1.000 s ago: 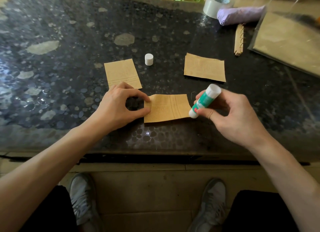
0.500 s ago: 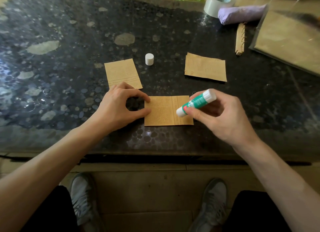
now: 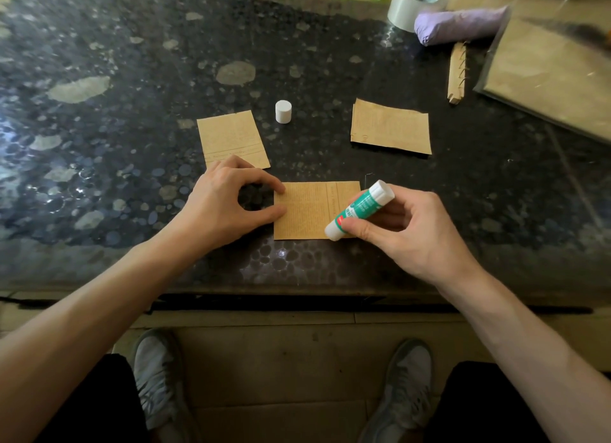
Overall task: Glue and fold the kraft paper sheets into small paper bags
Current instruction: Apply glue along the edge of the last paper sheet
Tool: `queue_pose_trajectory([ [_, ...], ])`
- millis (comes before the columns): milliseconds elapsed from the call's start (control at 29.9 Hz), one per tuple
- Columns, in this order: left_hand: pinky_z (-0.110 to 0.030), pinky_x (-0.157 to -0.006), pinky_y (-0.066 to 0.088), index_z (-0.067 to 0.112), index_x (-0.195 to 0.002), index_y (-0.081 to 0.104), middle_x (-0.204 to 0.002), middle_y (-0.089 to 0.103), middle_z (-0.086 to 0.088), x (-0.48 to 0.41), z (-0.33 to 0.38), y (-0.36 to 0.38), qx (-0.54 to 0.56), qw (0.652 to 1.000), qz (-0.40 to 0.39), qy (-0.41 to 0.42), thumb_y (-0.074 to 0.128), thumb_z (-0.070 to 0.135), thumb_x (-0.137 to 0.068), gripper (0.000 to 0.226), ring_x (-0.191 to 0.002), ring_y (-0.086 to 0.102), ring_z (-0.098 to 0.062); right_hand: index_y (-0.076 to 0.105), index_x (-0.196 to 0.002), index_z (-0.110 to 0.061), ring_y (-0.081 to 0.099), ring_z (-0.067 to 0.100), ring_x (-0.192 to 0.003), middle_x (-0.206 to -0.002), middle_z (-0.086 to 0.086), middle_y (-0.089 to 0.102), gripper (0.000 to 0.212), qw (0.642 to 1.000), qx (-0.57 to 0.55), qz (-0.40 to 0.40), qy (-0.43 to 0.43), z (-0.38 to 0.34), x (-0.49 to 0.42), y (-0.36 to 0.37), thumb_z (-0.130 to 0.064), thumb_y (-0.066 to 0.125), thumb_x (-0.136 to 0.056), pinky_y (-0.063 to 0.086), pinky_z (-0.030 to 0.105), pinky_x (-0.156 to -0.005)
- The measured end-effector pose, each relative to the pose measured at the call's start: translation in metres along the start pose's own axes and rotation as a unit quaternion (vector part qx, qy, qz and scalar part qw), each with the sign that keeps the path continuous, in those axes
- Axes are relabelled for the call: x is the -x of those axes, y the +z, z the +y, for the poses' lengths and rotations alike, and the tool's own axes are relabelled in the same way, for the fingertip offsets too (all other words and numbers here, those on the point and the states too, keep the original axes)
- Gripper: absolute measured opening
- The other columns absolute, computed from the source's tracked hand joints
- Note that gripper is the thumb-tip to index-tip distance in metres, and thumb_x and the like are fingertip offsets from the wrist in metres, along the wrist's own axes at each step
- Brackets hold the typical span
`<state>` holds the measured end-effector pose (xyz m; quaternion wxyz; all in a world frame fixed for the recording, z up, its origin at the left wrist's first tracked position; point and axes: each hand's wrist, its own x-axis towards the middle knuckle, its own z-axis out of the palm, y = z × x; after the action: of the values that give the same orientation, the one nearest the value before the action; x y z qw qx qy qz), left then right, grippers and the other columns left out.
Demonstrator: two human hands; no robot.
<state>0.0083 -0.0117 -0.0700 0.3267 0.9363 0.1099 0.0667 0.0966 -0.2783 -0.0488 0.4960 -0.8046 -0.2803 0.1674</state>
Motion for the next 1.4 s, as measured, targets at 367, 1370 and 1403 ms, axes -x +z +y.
queue_pose_trajectory([
  [367, -0.044, -0.103, 0.044, 0.041, -0.108, 0.073, -0.113, 0.055, 0.006, 0.000, 0.001, -0.001, -0.005, 1.000, -0.002, 0.001, 0.073, 0.057, -0.075, 0.037, -0.114, 0.050, -0.016, 0.077, -0.099, -0.020, 0.075, 0.008, -0.094, -0.096, -0.007, 0.079, 0.024, 0.998, 0.042, 0.031, 0.045, 0.005, 0.002, -0.016, -0.034, 0.087, -0.083, 0.062, 0.042, -0.089],
  [1370, -0.042, -0.102, 0.044, 0.040, -0.109, 0.074, -0.113, 0.055, 0.006, -0.001, 0.001, -0.001, -0.006, 1.000, -0.002, 0.001, 0.076, 0.054, -0.077, 0.035, -0.112, 0.048, -0.013, 0.074, -0.100, -0.025, 0.070, -0.001, -0.093, -0.096, -0.015, 0.074, 0.032, 0.987, 0.093, 0.127, 0.029, 0.010, -0.004, -0.006, -0.047, 0.086, -0.080, 0.056, 0.015, -0.076],
  [1403, -0.041, -0.102, 0.044, 0.040, -0.109, 0.074, -0.113, 0.055, 0.006, -0.001, 0.001, -0.001, -0.006, 1.000, -0.001, 0.002, 0.076, 0.053, -0.077, 0.034, -0.111, 0.048, -0.013, 0.074, -0.100, -0.025, 0.070, -0.002, -0.092, -0.096, -0.015, 0.074, 0.033, 0.986, 0.099, 0.132, 0.033, 0.010, -0.005, -0.007, -0.049, 0.085, -0.080, 0.055, 0.013, -0.074],
])
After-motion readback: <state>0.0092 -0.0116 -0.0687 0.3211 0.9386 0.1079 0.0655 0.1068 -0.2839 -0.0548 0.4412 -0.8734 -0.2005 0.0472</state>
